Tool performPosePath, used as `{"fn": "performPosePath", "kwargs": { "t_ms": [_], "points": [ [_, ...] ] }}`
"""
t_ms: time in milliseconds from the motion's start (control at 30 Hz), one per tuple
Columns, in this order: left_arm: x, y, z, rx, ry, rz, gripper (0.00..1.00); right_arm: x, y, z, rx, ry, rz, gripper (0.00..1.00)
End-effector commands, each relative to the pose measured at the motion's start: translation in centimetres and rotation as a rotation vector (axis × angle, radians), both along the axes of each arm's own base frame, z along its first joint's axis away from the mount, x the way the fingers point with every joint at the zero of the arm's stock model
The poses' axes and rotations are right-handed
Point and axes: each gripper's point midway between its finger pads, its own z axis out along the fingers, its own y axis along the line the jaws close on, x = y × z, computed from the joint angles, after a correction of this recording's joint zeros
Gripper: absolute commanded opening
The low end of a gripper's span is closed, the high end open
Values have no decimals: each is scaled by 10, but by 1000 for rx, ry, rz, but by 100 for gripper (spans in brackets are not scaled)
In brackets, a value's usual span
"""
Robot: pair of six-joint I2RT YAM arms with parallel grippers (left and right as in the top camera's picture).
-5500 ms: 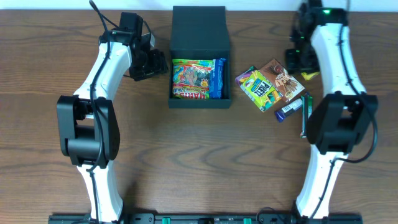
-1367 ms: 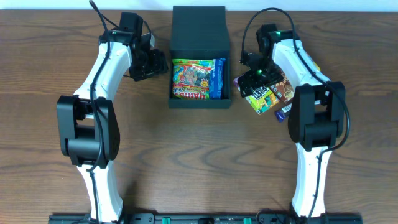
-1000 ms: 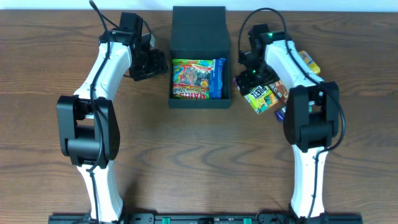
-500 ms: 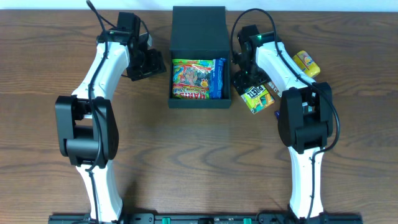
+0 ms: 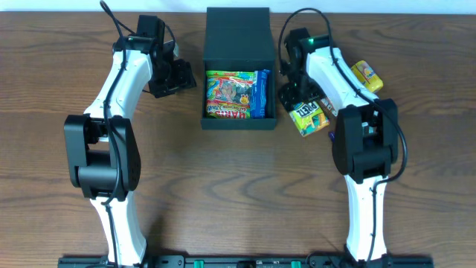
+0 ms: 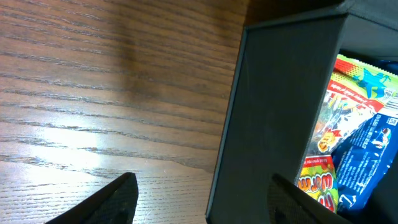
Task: Pack container
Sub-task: 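Grasp the yellow PRETZ box with the right gripper and lift it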
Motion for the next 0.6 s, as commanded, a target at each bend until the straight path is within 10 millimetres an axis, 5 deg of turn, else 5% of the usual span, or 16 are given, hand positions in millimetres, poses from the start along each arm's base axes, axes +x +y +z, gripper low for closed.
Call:
{"fn": "performPosePath", "kwargs": {
  "t_ms": [0, 300, 567],
  "points": [
    [5, 2, 16, 9, -47, -16, 68, 22, 5, 33, 11, -92, -41, 79],
    [7, 9, 16, 9, -46, 1, 68, 37, 15, 95, 76, -188, -158, 79],
    [11, 35, 17, -4, -45, 57, 67, 34, 68, 109, 247, -190, -261, 78]
  ]
}}
